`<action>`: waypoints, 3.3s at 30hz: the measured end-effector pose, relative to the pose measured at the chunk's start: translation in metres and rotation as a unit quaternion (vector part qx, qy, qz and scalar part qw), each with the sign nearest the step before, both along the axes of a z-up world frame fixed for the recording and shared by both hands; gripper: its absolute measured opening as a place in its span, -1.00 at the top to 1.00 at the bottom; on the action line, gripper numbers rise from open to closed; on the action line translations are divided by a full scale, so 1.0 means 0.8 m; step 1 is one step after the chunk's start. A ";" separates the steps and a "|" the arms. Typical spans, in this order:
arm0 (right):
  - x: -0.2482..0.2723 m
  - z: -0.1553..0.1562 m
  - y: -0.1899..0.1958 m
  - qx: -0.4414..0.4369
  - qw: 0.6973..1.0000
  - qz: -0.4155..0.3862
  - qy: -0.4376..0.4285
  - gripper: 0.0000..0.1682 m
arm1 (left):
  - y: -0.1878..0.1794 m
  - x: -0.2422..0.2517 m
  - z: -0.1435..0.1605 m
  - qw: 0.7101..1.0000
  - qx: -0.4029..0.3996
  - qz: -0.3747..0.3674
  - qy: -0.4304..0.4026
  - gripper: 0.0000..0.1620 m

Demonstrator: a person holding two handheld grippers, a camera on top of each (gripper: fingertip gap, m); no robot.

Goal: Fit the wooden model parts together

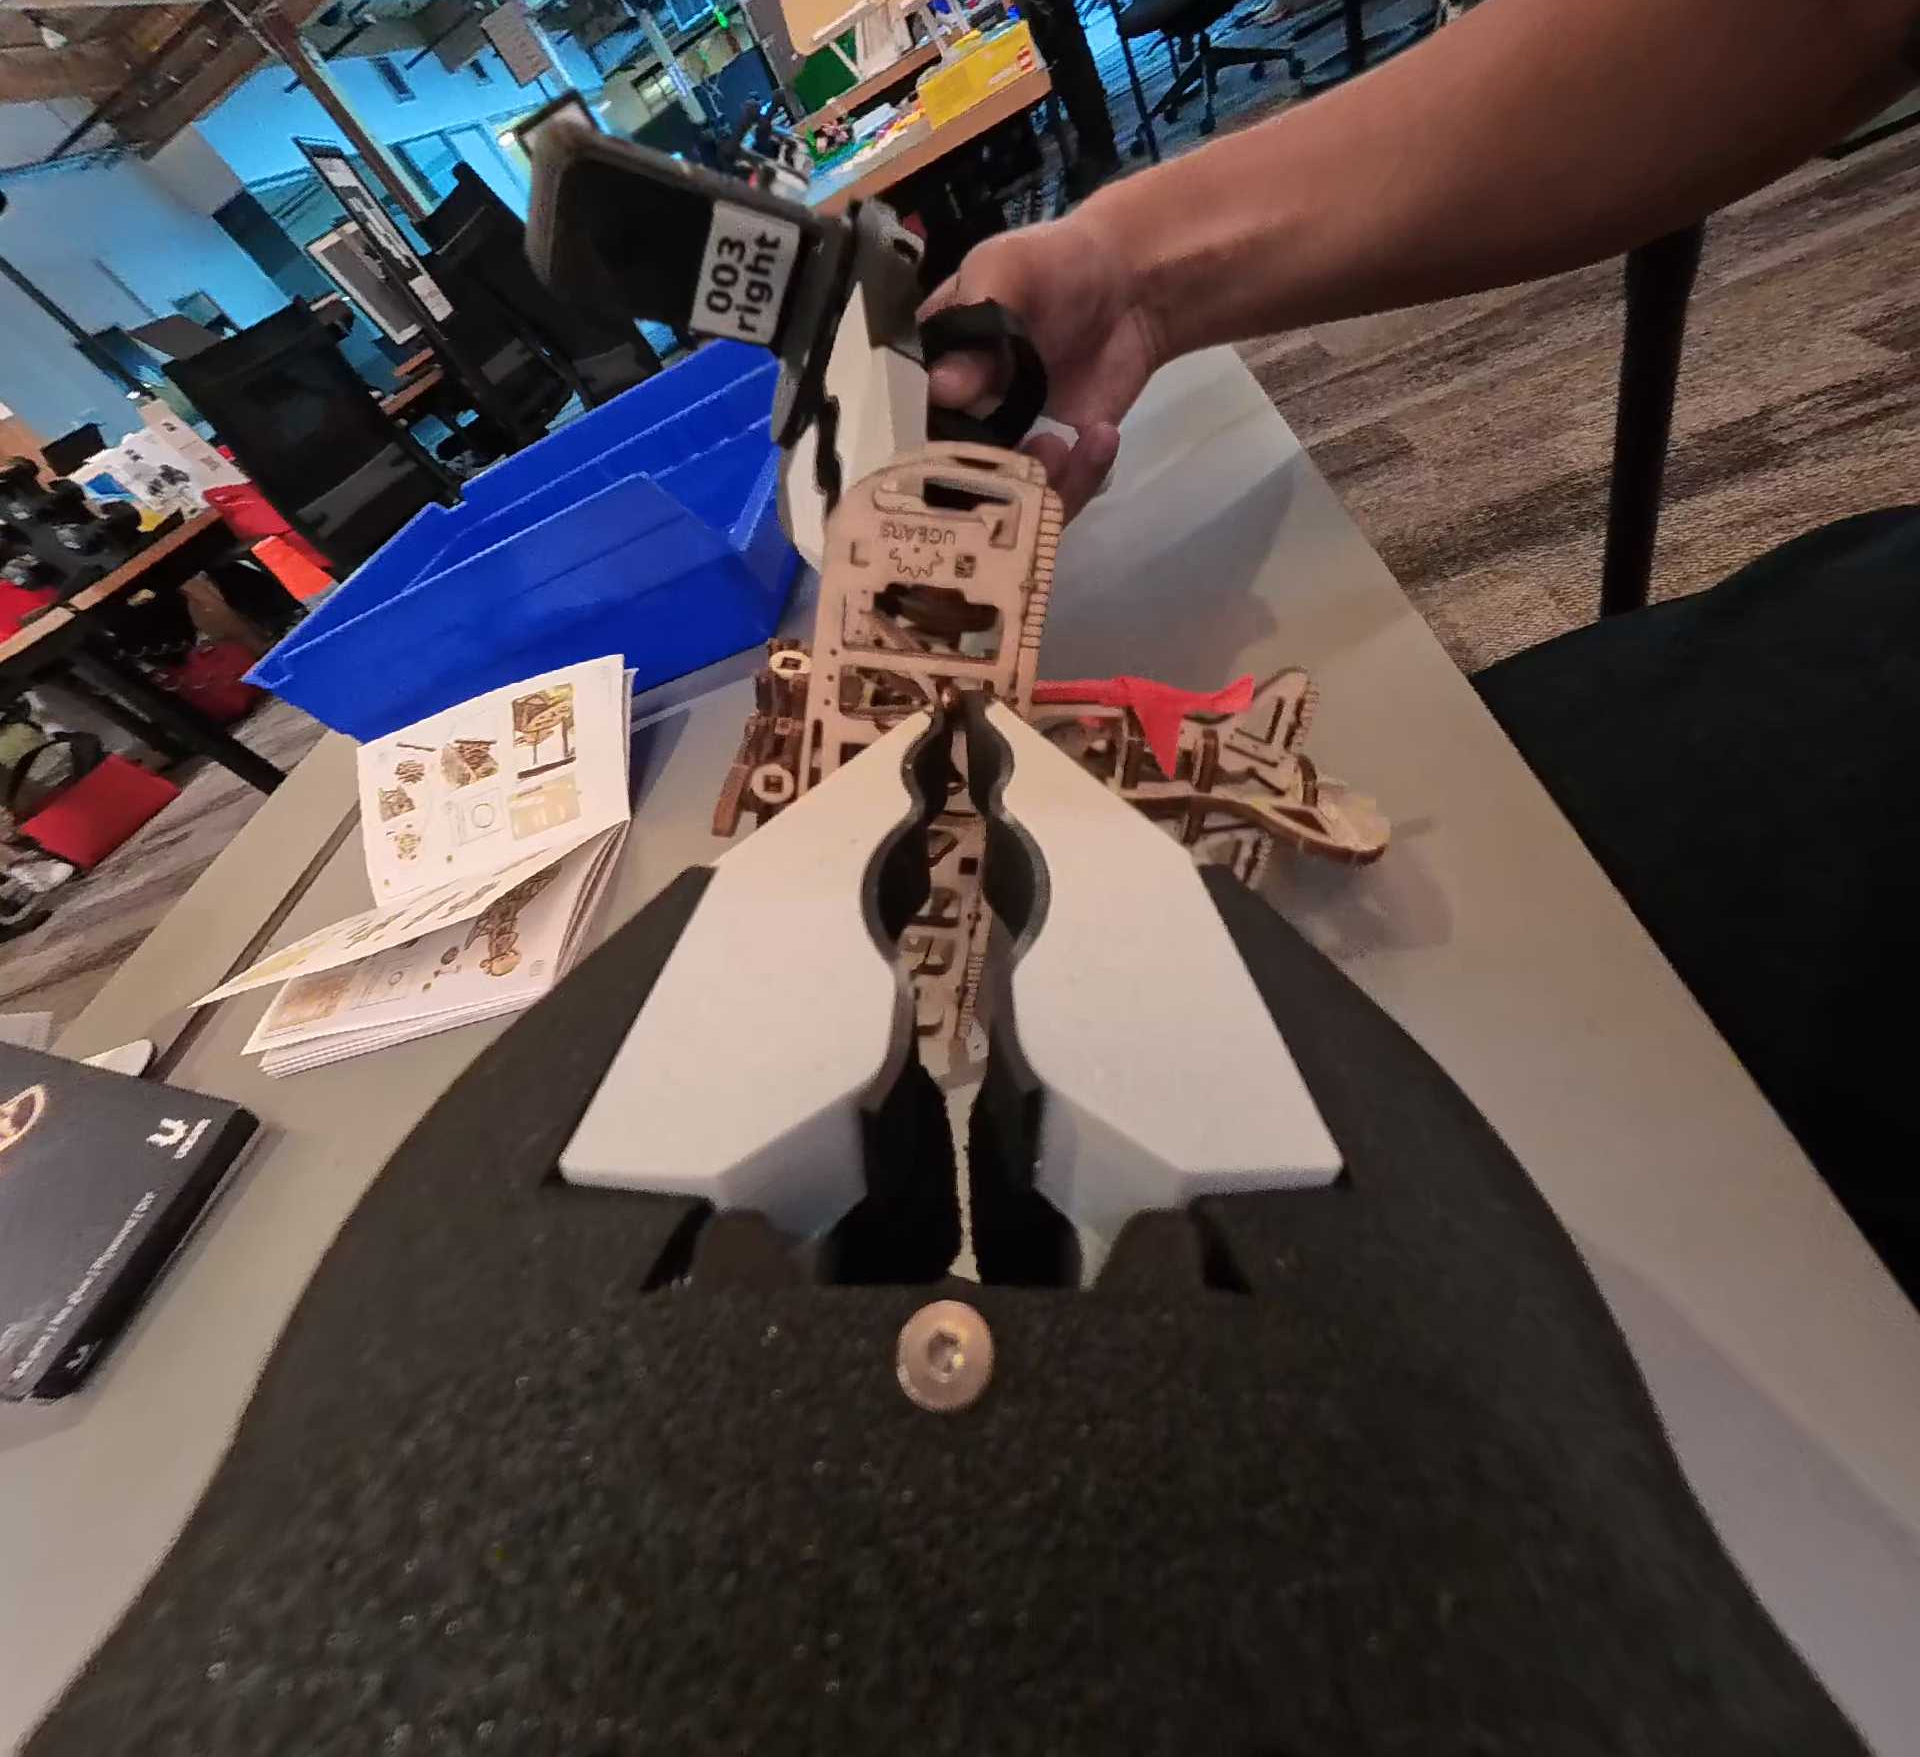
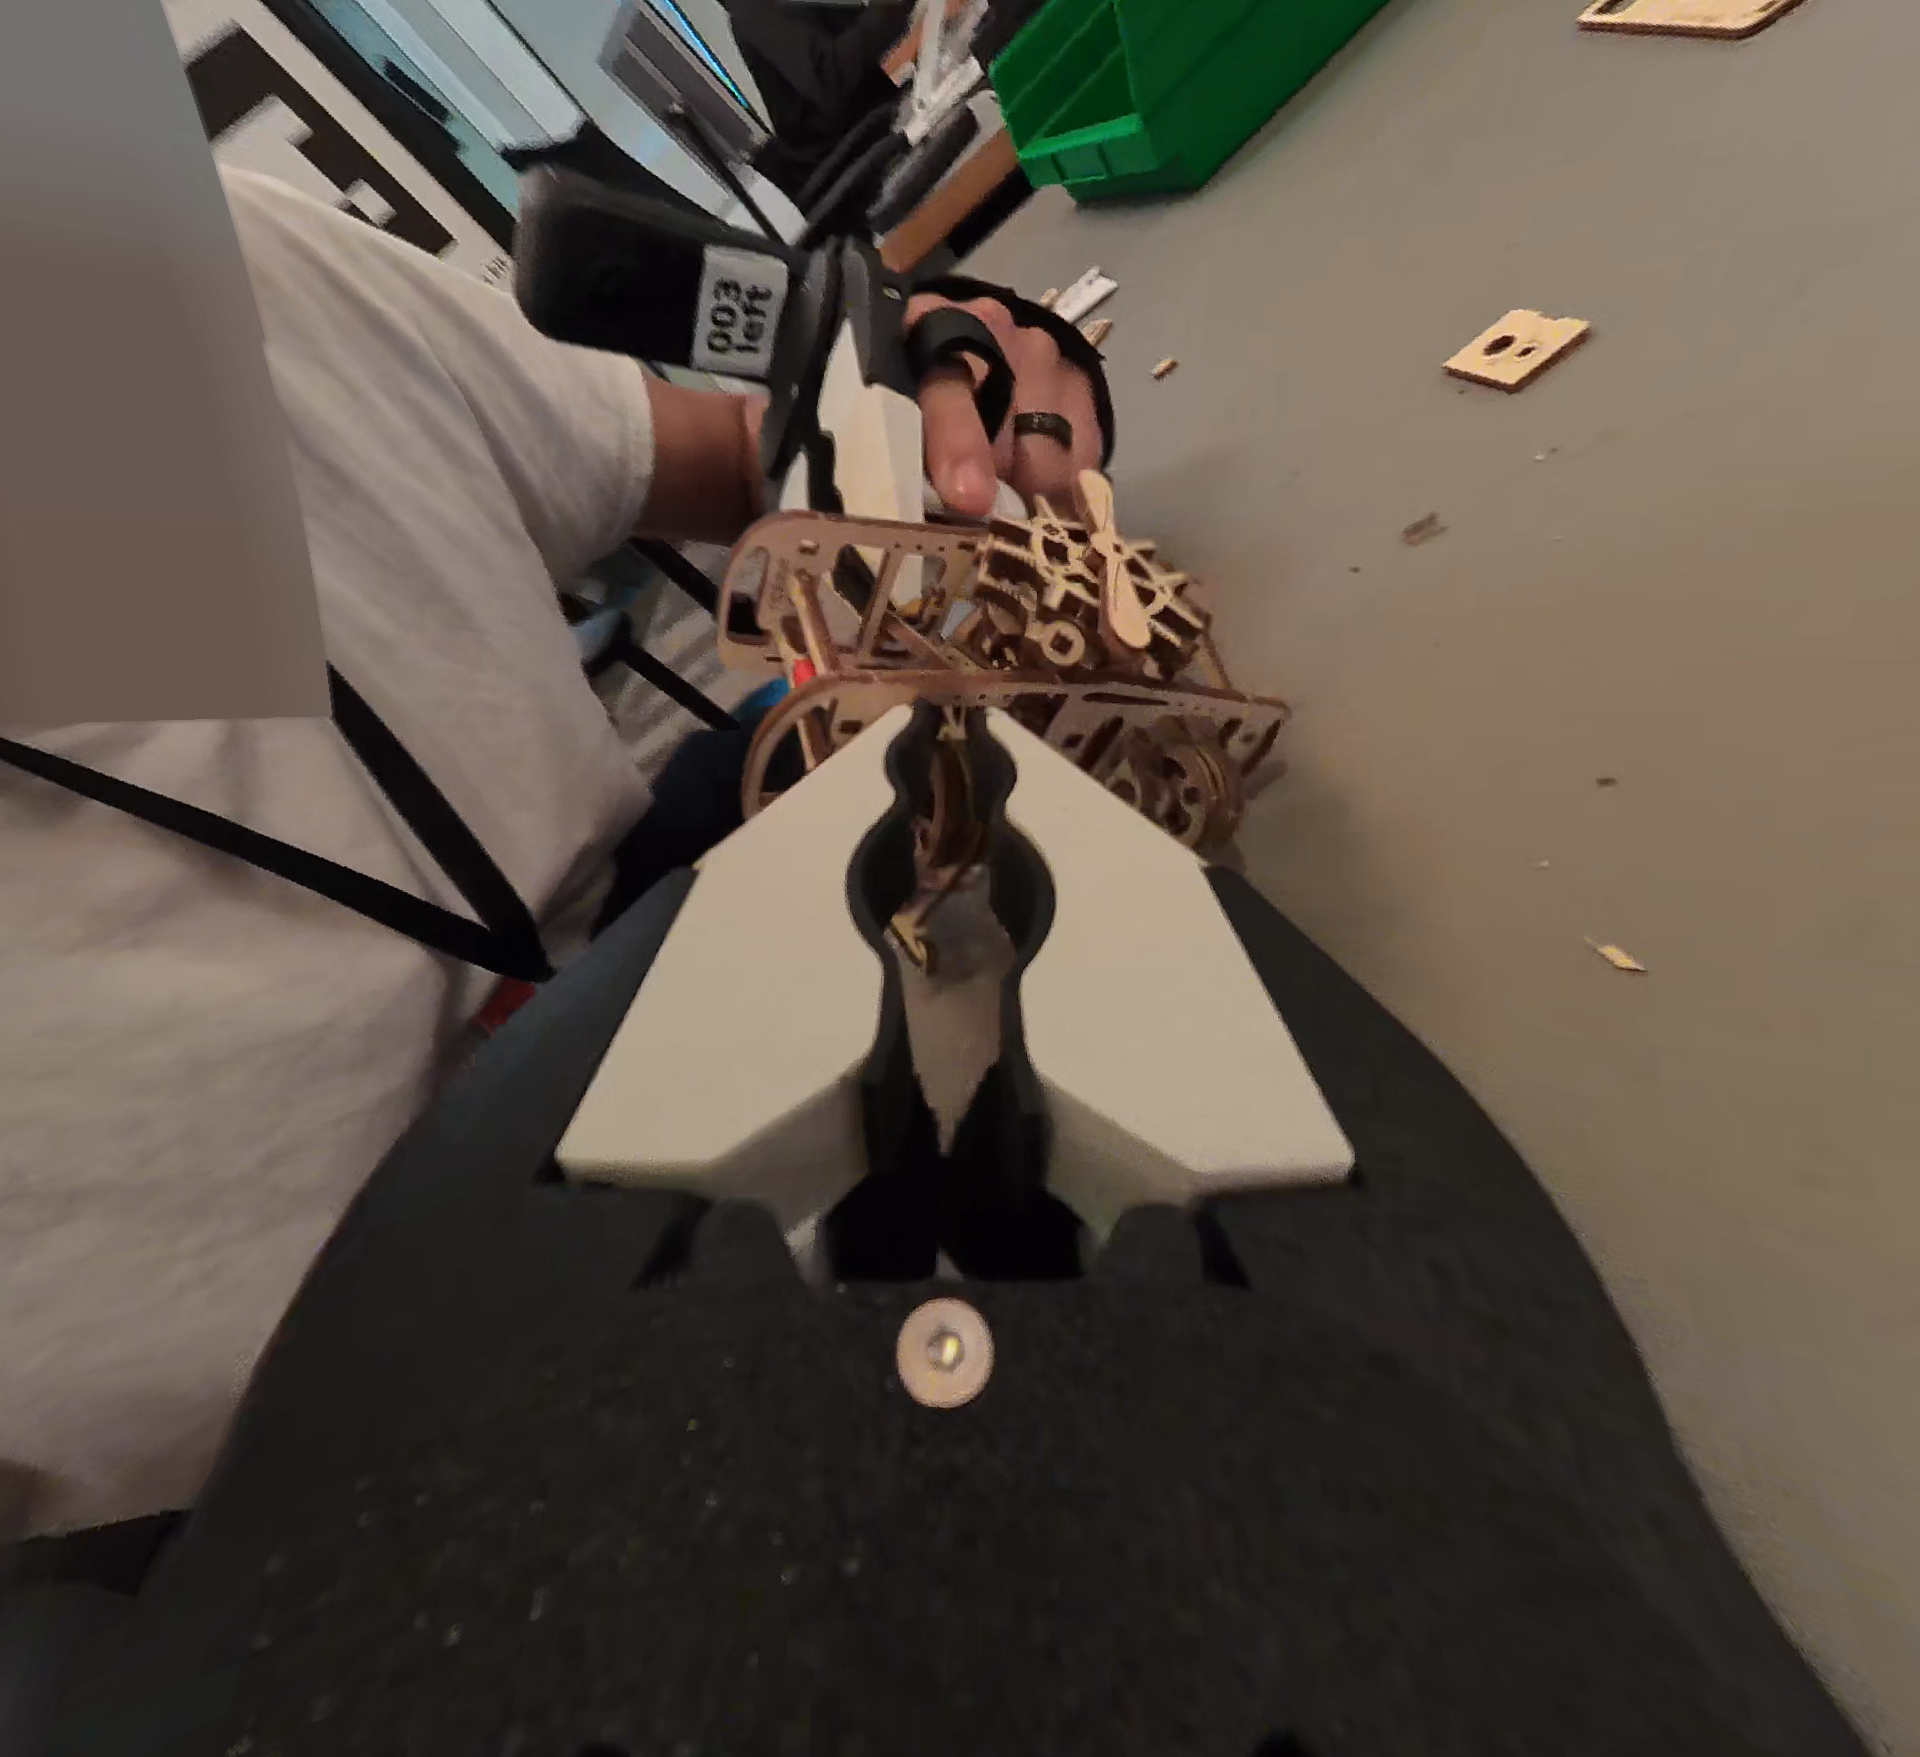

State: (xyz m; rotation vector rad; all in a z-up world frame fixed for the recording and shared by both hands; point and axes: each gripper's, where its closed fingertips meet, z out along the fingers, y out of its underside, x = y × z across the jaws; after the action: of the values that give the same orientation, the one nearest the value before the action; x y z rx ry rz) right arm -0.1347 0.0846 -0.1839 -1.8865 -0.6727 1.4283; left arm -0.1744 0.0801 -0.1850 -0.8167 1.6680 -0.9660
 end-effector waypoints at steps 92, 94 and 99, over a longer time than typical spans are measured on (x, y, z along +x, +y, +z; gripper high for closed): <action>0.010 0.002 0.025 -0.145 0.987 -0.058 0.044 1.00 | 0.020 0.015 0.008 1.000 0.022 -0.002 -0.016 0.45; 0.009 0.005 0.025 -0.138 0.988 -0.057 0.027 1.00 | 0.021 0.016 0.008 1.000 0.019 0.004 -0.016 0.45; 0.003 0.005 0.025 -0.137 0.989 -0.049 0.011 1.00 | 0.022 0.010 0.009 1.000 0.017 0.001 -0.021 0.43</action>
State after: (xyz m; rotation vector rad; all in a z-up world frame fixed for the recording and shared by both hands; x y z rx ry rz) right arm -0.1319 0.1048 -0.1798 -2.0788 -0.3820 1.5382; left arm -0.1662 0.0980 -0.1779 -0.7711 1.6428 -0.9454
